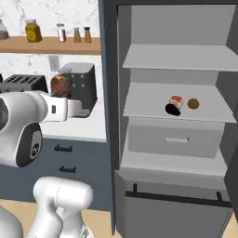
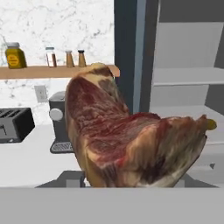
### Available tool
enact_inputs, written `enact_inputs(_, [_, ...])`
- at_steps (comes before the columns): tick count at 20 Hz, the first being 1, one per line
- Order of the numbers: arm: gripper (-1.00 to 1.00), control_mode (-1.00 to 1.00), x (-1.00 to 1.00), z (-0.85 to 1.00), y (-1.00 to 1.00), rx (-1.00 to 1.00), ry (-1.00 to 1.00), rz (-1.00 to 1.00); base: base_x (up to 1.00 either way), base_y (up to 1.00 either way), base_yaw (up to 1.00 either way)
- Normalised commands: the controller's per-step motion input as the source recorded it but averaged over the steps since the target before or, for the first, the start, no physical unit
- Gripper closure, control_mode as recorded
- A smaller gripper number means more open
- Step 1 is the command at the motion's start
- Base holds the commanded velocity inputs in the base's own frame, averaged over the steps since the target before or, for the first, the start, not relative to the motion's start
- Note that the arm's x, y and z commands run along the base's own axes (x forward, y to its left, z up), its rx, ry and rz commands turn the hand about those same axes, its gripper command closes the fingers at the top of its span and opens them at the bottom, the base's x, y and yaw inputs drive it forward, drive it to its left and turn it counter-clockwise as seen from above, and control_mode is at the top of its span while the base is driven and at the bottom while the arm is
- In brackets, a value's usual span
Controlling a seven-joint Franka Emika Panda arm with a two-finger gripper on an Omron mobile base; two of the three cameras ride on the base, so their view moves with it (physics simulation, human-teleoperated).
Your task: Place one avocado and one steak in each tupperware on the nearby counter, to pack two identical lunches.
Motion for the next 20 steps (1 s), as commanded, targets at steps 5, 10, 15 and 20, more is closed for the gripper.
enact_inputs(5, [1.0, 1.0, 0.0, 0.0, 0.0, 0.0, 0.0, 0.0, -0.07, 1.0, -0.25])
enact_inputs(10, [1.0, 1.0, 0.0, 0.0, 0.0, 0.0, 0.0, 0.0, -0.02, 1.0, -0.24])
enact_inputs(15, [1.0, 1.0, 0.0, 0.0, 0.0, 0.0, 0.0, 0.0, -0.13, 1.0, -0.14])
enact_inputs(20, [1.0, 1.0, 0.0, 0.0, 0.0, 0.0, 0.0, 0.0, 0.03, 1.0, 0.02])
